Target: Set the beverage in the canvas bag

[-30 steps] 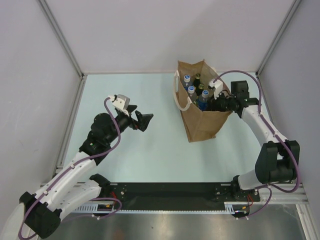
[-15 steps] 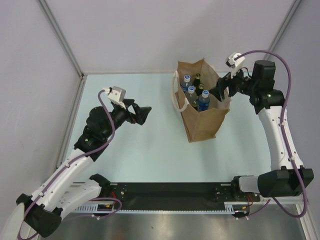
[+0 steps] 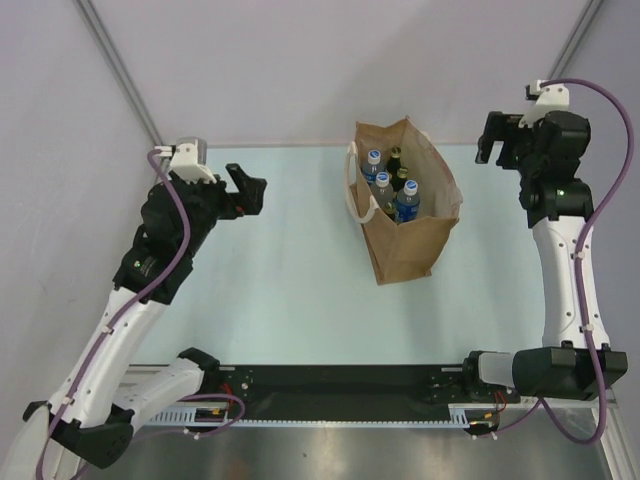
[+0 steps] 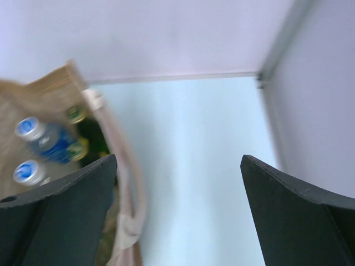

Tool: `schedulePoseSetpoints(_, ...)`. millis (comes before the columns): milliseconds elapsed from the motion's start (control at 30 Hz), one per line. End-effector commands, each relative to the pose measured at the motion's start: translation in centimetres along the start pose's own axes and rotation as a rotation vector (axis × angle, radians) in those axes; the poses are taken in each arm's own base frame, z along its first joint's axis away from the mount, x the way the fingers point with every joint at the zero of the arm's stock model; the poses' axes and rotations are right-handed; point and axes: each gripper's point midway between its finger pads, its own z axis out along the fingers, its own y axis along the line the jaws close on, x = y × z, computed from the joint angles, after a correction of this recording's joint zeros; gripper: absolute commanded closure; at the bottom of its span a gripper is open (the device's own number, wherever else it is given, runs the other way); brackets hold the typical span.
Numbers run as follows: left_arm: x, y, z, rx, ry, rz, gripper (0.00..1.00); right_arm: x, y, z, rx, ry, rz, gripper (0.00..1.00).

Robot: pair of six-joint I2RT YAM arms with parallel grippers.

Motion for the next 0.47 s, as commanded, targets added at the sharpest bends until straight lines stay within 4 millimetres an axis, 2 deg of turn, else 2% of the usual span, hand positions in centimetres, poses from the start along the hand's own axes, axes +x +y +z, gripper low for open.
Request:
schedulePoseSetpoints(0,-1.6,2.6,-1.8,-0.127,-0.008,0.059,0.0,-3.0,-5.8,-2.1,0.33,-0.091,-0.015,0.0)
schedulePoseSetpoints(33,-2.0,3.1,-2.1,-0.151,-0.018,0.071,0.0,-2.9,-6.6,-2.4,0.353,-0.088,-0.017,0.0)
schedulePoseSetpoints(233,-2.7,3.9,-3.5,-0.188,-0.026,0.126,0.0,-2.6,-7.8,-3.4,0.377,-0.094,0.015,0.0)
schedulePoseSetpoints(433,-3.0,4.0,-3.8,-0.193,-0.032,0.135,0.0,-2.4,-7.5,-3.6,0.321,-0.116,0.013,0.0)
